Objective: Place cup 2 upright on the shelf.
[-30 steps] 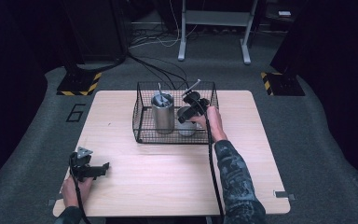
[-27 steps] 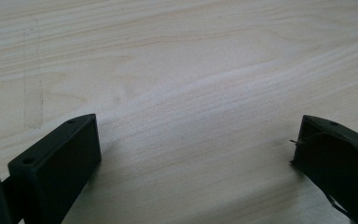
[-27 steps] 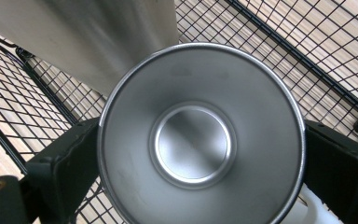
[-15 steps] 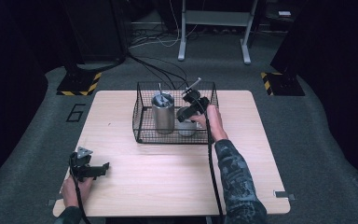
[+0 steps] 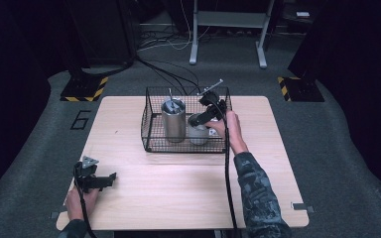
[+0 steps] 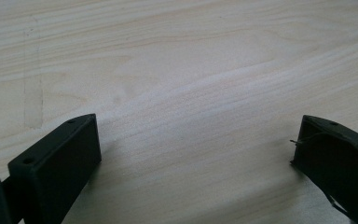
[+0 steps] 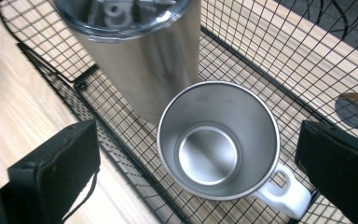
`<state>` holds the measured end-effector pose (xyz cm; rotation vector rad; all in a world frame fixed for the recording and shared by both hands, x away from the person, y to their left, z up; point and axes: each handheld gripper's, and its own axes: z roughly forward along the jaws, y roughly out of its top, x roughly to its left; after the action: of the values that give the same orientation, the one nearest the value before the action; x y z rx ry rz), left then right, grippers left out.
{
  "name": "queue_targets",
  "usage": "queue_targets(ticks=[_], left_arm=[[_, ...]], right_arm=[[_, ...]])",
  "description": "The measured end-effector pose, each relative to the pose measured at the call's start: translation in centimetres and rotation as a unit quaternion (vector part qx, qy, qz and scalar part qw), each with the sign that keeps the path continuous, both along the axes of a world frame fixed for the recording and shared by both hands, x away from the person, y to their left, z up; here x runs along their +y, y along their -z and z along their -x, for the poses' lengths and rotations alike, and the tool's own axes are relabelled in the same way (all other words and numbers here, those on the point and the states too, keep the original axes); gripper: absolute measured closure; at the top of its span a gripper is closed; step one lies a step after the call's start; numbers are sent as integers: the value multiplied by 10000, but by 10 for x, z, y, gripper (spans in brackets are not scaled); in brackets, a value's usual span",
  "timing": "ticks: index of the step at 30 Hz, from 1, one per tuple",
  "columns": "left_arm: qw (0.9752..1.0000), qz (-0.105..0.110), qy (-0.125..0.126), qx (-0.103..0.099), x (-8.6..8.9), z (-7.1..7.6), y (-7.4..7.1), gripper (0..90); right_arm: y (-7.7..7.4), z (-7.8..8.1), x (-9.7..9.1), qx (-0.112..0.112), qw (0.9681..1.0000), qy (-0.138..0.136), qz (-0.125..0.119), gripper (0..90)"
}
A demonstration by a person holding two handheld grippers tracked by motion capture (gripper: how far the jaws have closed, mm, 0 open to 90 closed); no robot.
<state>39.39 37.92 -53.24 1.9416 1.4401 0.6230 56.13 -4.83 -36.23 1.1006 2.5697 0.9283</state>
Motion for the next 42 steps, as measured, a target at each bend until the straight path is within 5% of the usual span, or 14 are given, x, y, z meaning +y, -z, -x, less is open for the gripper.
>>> queue_targets(ticks=[5,16,30,42], left_arm=[[10000,-2,2,2,0,0,0,3],[10000,-1,2,2,0,0,0,3],[10000,-1,1,3,0,0,0,3],[10000,-3,2,1,0,0,0,3]], right_arm=[[-8,13,-3,-204,9997,-100,-10,0],[-26,72,-9,-586,9976,-362,-39,0],[-27,128,-35,-1039,9932,-514,-113,0],[-4,176,-92,-1211,9925,22,-168,0]])
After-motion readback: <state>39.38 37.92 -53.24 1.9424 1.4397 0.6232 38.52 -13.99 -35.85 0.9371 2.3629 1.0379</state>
